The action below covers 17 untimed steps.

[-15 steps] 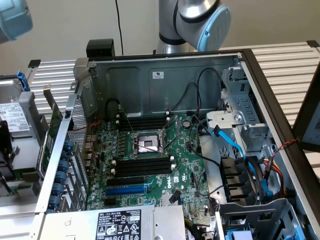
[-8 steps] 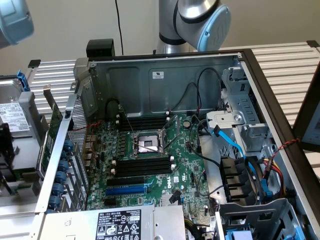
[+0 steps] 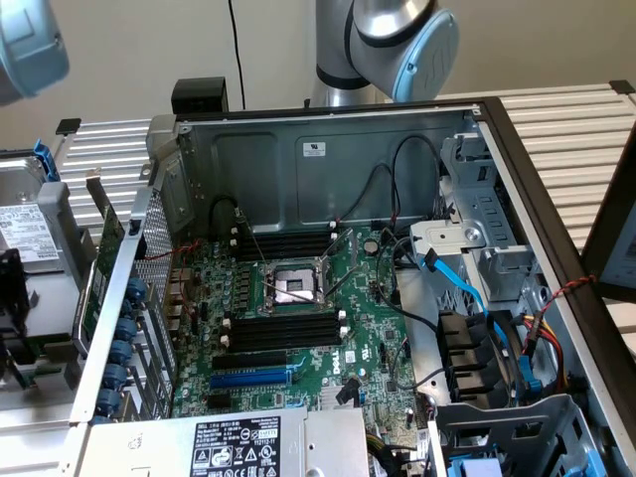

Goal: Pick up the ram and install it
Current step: 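Pick up the ram and move it above insertion slot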

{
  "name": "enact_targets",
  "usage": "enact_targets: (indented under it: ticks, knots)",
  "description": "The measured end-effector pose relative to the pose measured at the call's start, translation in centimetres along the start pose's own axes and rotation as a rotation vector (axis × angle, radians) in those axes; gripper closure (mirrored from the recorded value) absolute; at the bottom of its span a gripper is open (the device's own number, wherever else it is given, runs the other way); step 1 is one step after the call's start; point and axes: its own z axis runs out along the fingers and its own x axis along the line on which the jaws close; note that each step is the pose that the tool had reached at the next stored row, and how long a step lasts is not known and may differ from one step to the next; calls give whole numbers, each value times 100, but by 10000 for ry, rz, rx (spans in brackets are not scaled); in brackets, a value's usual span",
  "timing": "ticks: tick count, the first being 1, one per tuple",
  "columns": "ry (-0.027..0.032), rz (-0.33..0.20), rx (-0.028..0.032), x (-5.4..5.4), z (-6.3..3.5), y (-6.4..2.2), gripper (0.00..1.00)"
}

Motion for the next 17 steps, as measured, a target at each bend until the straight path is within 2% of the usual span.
enact_targets:
  ticks: [2,3,5,6,7,17]
  knots:
    - [-22,0,-5,1,2,4,72]
    - [-33,0,-6,1,1,6,72]
    - [-42,1,-6,1,-1,7,84]
    - [-46,3,-3,1,-12,8,84]
    - [-46,5,-2,1,-42,7,87]
    - [-46,10,-3,15,-488,-4,87]
